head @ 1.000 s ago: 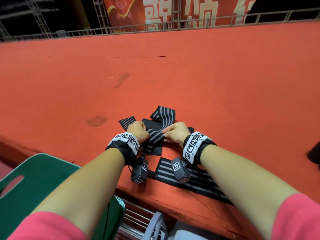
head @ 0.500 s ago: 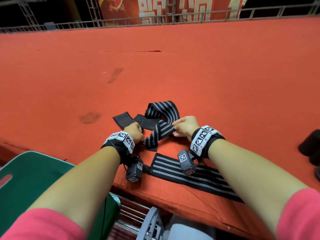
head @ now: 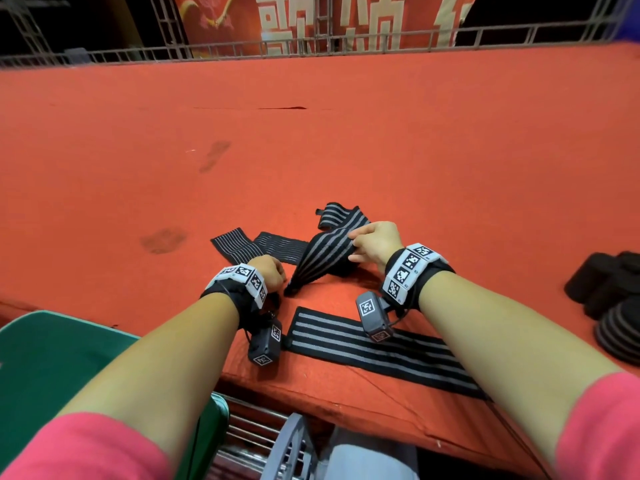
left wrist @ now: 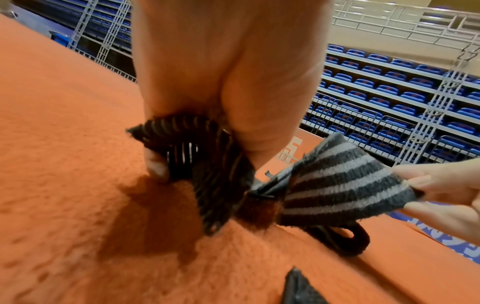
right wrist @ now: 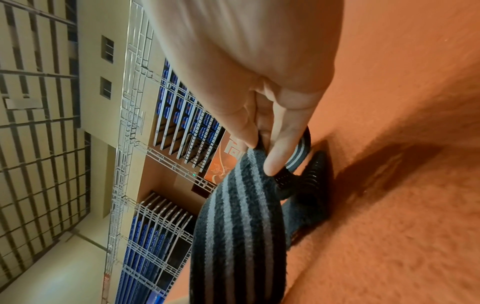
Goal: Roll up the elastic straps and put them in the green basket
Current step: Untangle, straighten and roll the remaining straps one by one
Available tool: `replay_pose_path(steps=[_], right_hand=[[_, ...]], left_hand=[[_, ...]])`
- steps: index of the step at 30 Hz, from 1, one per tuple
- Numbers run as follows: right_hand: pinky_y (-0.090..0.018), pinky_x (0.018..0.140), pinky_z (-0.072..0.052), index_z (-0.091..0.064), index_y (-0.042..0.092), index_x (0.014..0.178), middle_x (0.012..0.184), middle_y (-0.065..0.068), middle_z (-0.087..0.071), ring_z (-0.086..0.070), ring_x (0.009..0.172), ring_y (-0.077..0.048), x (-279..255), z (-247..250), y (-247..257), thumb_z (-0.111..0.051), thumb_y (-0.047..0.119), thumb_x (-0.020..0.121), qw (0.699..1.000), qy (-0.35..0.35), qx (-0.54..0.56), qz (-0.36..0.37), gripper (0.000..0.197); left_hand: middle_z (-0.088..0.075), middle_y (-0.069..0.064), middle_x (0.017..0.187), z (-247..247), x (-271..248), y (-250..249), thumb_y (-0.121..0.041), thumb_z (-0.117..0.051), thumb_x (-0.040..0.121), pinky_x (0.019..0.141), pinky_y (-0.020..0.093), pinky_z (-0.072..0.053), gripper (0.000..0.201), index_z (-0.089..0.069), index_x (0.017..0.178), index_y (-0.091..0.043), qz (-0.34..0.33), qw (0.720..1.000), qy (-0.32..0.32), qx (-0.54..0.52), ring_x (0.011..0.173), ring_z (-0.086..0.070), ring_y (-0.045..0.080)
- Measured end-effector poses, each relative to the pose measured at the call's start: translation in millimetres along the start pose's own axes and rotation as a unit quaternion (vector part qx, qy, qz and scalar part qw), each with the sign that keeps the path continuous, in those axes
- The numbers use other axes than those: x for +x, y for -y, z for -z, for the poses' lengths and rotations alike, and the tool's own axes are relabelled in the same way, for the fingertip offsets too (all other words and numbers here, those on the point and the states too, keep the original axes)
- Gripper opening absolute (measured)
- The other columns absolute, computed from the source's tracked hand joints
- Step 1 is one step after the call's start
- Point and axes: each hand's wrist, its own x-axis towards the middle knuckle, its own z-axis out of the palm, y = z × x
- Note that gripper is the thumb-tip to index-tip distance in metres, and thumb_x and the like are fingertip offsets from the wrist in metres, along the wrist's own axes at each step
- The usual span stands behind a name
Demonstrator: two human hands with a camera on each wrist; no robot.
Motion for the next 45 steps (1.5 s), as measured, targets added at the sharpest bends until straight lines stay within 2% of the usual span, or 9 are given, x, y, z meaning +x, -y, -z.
replay_pose_path(steps=[10, 17, 23, 30, 32, 38, 41, 43, 45], right_hand=[[-0.03, 0.063, -0.061, -0.071, 0.016, 0.07, 0.097, -0.011, -0.068, -0.067, 0.061, -0.015, 3.9, 0.0, -2.4, -0.054, -0.007, 0.086, 0.997, -0.063, 0.015, 0.029, 0.033], [-0.04, 0.068, -0.063, -0.072, 0.015, 0.073, 0.098, -0.012, -0.071, -0.069, 0.056, -0.019, 16.1, 36.8, 9.3, -0.052, -0.002, 0.086, 0.994, -0.105, 0.015, 0.026, 0.03], [-0.035, 0.063, -0.061, -0.07, 0.013, 0.075, 0.093, -0.013, -0.068, -0.066, 0.062, -0.02, 9.7, 65.2, 19.6, -0.051, -0.002, 0.086, 0.995, -0.093, 0.033, 0.033, 0.026], [-0.025, 0.054, -0.055, -0.062, 0.013, 0.078, 0.077, -0.007, -0.063, -0.061, 0.063, -0.016, -8.4, 80.0, 43.0, -0.042, -0.006, 0.091, 0.996, -0.034, 0.051, 0.064, 0.03], [-0.025, 0.053, -0.056, -0.062, 0.011, 0.082, 0.08, -0.008, -0.065, -0.063, 0.064, -0.017, -12.1, 81.7, 47.8, -0.042, -0.006, 0.092, 0.996, -0.021, 0.063, 0.067, 0.029], [-0.025, 0.054, -0.058, -0.064, 0.011, 0.089, 0.092, -0.011, -0.069, -0.067, 0.068, -0.016, -22.9, 90.0, 50.1, -0.044, -0.006, 0.094, 0.994, -0.008, 0.096, 0.052, 0.026], [-0.025, 0.054, -0.057, -0.064, 0.011, 0.089, 0.096, -0.013, -0.07, -0.069, 0.068, -0.016, -29.1, 100.8, 49.1, -0.045, -0.005, 0.095, 0.993, -0.016, 0.103, 0.048, 0.026], [-0.025, 0.054, -0.056, -0.064, 0.012, 0.091, 0.096, -0.012, -0.071, -0.069, 0.067, -0.015, -34.2, 110.8, 49.4, -0.046, -0.002, 0.095, 0.994, -0.023, 0.094, 0.048, 0.023], [-0.026, 0.055, -0.057, -0.063, 0.01, 0.099, 0.097, -0.012, -0.07, -0.069, 0.065, -0.016, -41.2, 119.9, 50.2, -0.047, -0.001, 0.095, 0.995, -0.018, 0.085, 0.051, 0.02]], left_hand=[[-0.072, 0.004, 0.106, -2.6, -2.4, 4.0, -0.004, -0.061, 0.082, 0.092, 0.034, -0.053, 0.023, -0.074, 0.097, -0.015, 0.003, 1.0, -0.001, -0.002, 0.101, -0.066, 0.022], [-0.067, 0.004, 0.112, -4.7, 3.2, -1.1, -0.007, -0.062, 0.083, 0.091, 0.032, -0.053, 0.019, -0.072, 0.096, -0.018, 0.007, 0.999, 0.01, 0.031, 0.104, -0.064, 0.024], [-0.064, 0.005, 0.114, -2.0, 13.1, -16.1, -0.018, -0.06, 0.076, 0.089, 0.036, -0.053, 0.015, -0.062, 0.086, -0.029, 0.016, 0.998, -0.001, 0.066, 0.103, -0.062, 0.029], [-0.05, 0.009, 0.136, 10.1, 2.8, -44.5, -0.041, -0.067, 0.077, 0.106, 0.043, -0.041, 0.056, -0.055, 0.131, -0.031, 0.037, 0.994, -0.003, 0.106, 0.126, -0.047, 0.037], [-0.057, 0.008, 0.132, 15.5, -3.3, -59.5, -0.032, -0.067, 0.073, 0.103, 0.037, -0.044, 0.058, -0.058, 0.13, -0.029, -0.023, 0.997, -0.019, 0.068, 0.121, -0.053, 0.032], [-0.064, -0.001, 0.114, 17.4, -22.7, -110.6, -0.005, -0.076, 0.082, 0.084, 0.019, -0.051, 0.051, -0.055, 0.127, -0.016, -0.201, 0.96, 0.096, -0.167, 0.096, -0.062, 0.011], [-0.072, 0.01, 0.103, 7.3, -26.3, -124.3, -0.008, -0.063, 0.093, 0.084, 0.039, -0.058, 0.024, -0.063, 0.118, -0.008, -0.195, 0.964, 0.062, -0.169, 0.081, -0.065, 0.018], [-0.069, 0.01, 0.089, 3.8, -29.8, -131.3, -0.006, -0.054, 0.098, 0.069, 0.035, -0.058, 0.018, -0.064, 0.113, -0.006, -0.179, 0.964, 0.06, -0.189, 0.066, -0.06, 0.016], [-0.068, 0.01, 0.091, 3.5, -35.4, -140.0, -0.006, -0.051, 0.099, 0.072, 0.035, -0.054, 0.018, -0.063, 0.113, -0.005, -0.187, 0.961, 0.054, -0.196, 0.068, -0.06, 0.016]])
